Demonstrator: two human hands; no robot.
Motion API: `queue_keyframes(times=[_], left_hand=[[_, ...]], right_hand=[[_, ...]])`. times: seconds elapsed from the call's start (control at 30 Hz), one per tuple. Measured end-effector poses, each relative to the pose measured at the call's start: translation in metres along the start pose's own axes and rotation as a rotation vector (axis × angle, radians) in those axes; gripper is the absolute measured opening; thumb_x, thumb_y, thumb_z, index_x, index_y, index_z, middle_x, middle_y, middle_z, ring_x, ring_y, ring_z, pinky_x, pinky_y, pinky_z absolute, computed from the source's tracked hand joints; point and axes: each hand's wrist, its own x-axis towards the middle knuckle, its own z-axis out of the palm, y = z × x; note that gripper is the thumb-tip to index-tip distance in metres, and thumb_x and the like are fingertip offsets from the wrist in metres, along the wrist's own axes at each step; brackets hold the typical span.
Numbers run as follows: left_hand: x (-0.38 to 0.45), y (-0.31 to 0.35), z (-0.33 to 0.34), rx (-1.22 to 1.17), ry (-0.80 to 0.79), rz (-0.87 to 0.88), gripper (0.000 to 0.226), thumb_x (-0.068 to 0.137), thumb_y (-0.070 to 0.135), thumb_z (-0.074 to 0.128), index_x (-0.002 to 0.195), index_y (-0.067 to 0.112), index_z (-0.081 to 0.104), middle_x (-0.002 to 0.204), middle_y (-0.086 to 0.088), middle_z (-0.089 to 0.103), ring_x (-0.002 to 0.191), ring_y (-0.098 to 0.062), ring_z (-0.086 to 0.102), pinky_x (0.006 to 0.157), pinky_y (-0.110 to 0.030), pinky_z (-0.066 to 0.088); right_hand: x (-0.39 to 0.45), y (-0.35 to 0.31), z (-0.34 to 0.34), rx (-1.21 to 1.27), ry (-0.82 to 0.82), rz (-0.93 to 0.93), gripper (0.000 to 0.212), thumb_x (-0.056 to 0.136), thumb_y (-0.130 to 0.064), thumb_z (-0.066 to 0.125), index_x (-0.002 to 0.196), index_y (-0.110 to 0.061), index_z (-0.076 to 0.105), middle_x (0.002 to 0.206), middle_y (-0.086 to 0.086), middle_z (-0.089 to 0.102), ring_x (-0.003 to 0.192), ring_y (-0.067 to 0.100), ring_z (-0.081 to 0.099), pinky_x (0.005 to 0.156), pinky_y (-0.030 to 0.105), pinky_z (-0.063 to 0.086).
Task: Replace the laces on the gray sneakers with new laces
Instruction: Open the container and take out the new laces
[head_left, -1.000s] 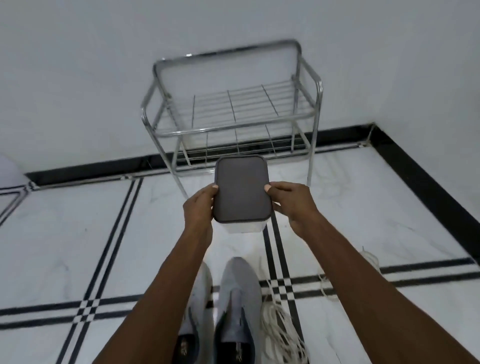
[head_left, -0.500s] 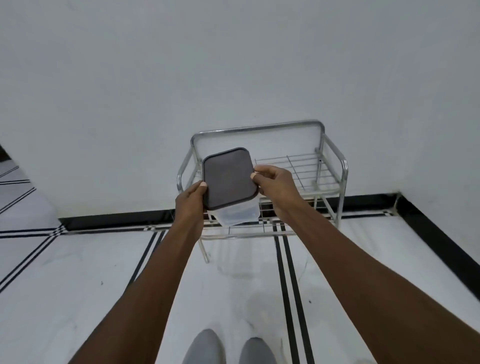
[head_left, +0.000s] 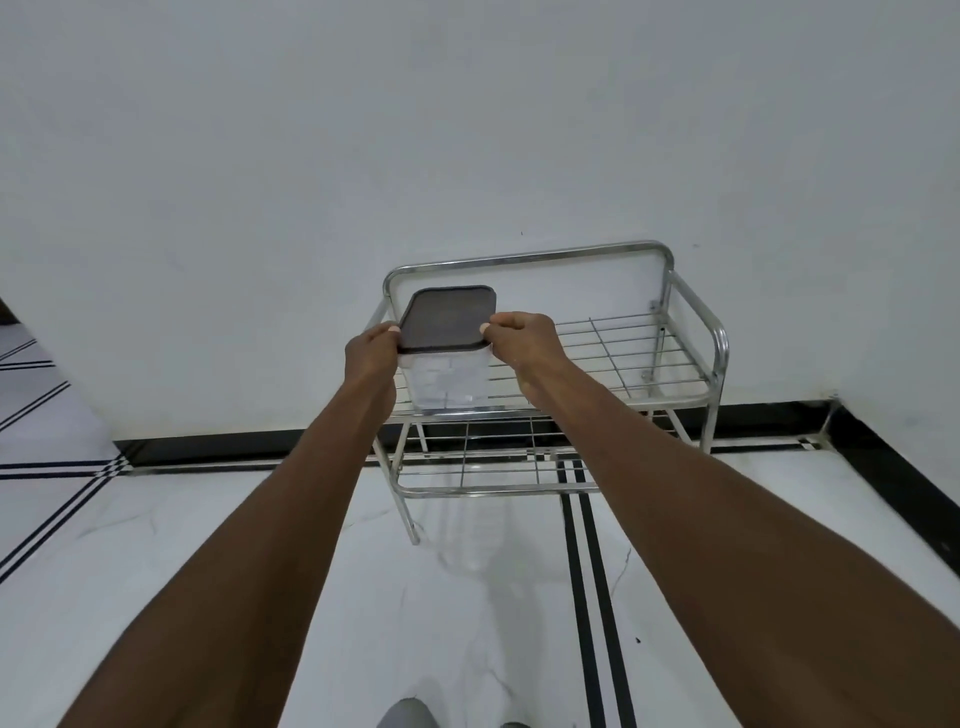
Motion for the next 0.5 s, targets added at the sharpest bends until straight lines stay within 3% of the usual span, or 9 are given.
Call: queue_keyframes(times=[0.1,0.23,0.33,0.4,0.5], left_hand=[[0.001,0.000,0.002,0.063,-0.016,0.032,0.026,0.092,-0.002,0.053,0.107,0.001,0.073,0.080,0.001,0.059,0.073,-0.014,0.050,0.060,-0.019,0.040],[-0.003,-0.004,0.003,0.069,-0.020,0.048,0.022,0.093,0.004,0.056,0.104,0.007,0.074,0.100,-0.011,0.070,0.088,-0.016,0.054,0.087,-0.032,0.052],[-0.019,-0.006,0.001,0.100,0.027,0.107,0.019,0.098,0.010,0.055,0.106,0.017,0.071,0.102,0.004,0.067,0.091,-0.008,0.057,0.089,-0.021,0.046],[-0.035,-0.011,-0.005,0.101,0.110,0.171,0.018,0.098,0.016,0.057,0.111,0.018,0.069,0.112,0.004,0.068,0.102,-0.010,0.061,0.092,-0.020,0.046],[-0.070,-0.042,-0.017,0.104,0.183,0.174,0.016,0.095,0.017,0.058,0.108,0.020,0.066,0.112,0.000,0.068,0.101,-0.014,0.063,0.087,-0.021,0.050]], right_hand=[[0.000,0.009,-0.004,0.000,0.012,-0.016,0.035,0.089,-0.010,0.072,0.122,0.001,0.065,0.116,0.012,0.067,0.106,0.023,0.064,0.101,0.039,0.053],[-0.006,0.009,-0.011,-0.011,0.010,-0.003,0.044,0.091,-0.015,0.072,0.130,0.000,0.061,0.119,0.011,0.065,0.103,0.019,0.062,0.101,0.037,0.053],[-0.013,0.012,-0.021,-0.085,0.031,-0.026,0.045,0.091,-0.017,0.071,0.133,-0.005,0.059,0.124,0.009,0.064,0.114,0.021,0.062,0.102,0.039,0.052],[-0.025,0.018,-0.030,-0.125,0.072,-0.065,0.034,0.089,-0.014,0.069,0.123,-0.010,0.066,0.111,0.003,0.067,0.105,0.020,0.066,0.095,0.045,0.057],[-0.063,0.035,-0.048,-0.176,0.086,-0.094,0.021,0.089,-0.011,0.064,0.110,-0.009,0.068,0.092,0.003,0.069,0.085,0.020,0.070,0.081,0.045,0.062]])
